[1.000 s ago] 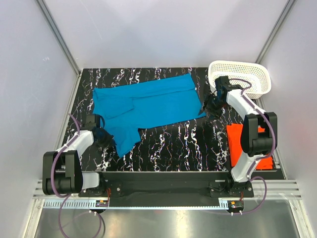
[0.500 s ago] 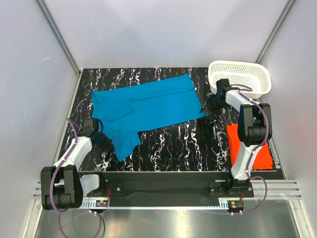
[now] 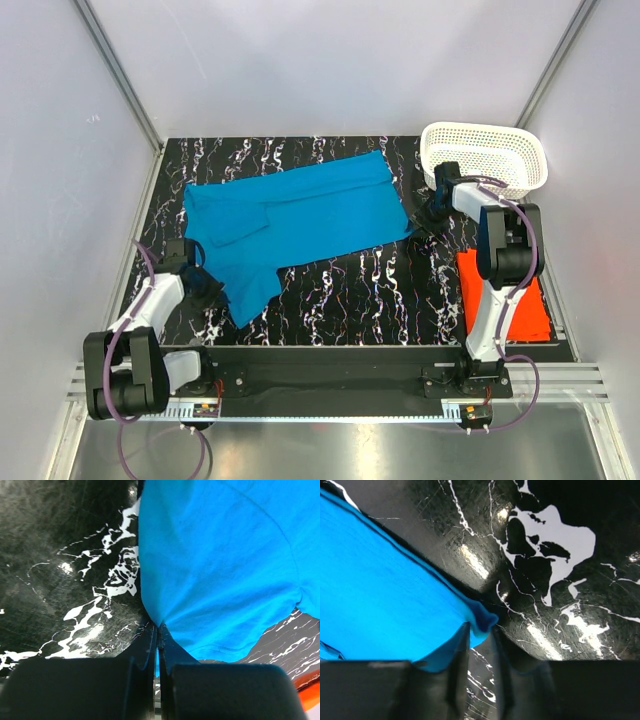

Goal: Fold and stack the t-shirts
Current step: Fold the tshirt

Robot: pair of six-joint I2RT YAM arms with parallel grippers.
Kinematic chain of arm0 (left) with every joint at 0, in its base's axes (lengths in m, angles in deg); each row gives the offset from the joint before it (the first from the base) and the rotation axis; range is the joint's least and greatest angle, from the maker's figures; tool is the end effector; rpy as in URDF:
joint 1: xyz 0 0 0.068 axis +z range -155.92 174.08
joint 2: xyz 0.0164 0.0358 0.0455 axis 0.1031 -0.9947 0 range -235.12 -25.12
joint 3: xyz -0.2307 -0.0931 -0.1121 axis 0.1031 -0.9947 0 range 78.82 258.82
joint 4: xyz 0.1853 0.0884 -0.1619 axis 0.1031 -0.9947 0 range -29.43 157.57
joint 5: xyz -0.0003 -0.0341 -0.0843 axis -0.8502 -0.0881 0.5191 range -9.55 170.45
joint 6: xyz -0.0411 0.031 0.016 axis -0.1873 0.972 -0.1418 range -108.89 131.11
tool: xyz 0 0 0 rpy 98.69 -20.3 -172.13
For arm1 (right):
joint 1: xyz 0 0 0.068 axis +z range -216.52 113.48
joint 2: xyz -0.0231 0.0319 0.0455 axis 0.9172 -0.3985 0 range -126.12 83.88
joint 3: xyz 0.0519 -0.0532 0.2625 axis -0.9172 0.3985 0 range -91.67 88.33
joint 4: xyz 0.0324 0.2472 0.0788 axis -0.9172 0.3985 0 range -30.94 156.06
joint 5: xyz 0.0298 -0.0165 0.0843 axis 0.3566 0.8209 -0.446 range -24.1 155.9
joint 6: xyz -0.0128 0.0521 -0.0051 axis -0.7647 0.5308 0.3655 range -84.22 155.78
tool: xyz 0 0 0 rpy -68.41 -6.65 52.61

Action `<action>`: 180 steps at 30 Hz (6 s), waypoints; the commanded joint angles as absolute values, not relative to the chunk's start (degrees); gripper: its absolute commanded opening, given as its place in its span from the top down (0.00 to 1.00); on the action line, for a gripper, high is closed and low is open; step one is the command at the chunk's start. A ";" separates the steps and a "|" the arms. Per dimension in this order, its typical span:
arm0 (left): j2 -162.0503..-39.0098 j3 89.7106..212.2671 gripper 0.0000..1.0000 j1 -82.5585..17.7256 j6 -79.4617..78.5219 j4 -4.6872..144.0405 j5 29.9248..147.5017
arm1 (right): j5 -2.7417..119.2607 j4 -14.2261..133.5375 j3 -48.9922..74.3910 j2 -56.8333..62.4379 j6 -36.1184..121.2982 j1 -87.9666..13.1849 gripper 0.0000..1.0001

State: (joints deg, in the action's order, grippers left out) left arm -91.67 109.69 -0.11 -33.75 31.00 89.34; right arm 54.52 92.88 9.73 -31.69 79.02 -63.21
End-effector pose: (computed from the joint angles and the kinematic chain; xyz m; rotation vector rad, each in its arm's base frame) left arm 0.1818 0.0130 0.1576 -1.2005 2.6176 -0.3611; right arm 0.4006 0.0302 0.1494 0.9370 2.7206 0.4557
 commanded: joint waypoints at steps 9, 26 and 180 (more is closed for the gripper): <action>-87.09 110.46 1.00 1.90 -34.50 28.11 91.00 | 55.80 91.67 15.55 -25.91 78.05 -63.27 0.99; -85.32 118.71 1.00 2.26 -29.41 23.63 91.35 | 53.94 93.86 16.63 -19.55 69.44 -63.09 1.00; -138.85 157.92 0.72 -3.63 -26.06 43.05 109.98 | 55.18 112.41 -27.33 -44.96 58.98 -57.20 0.74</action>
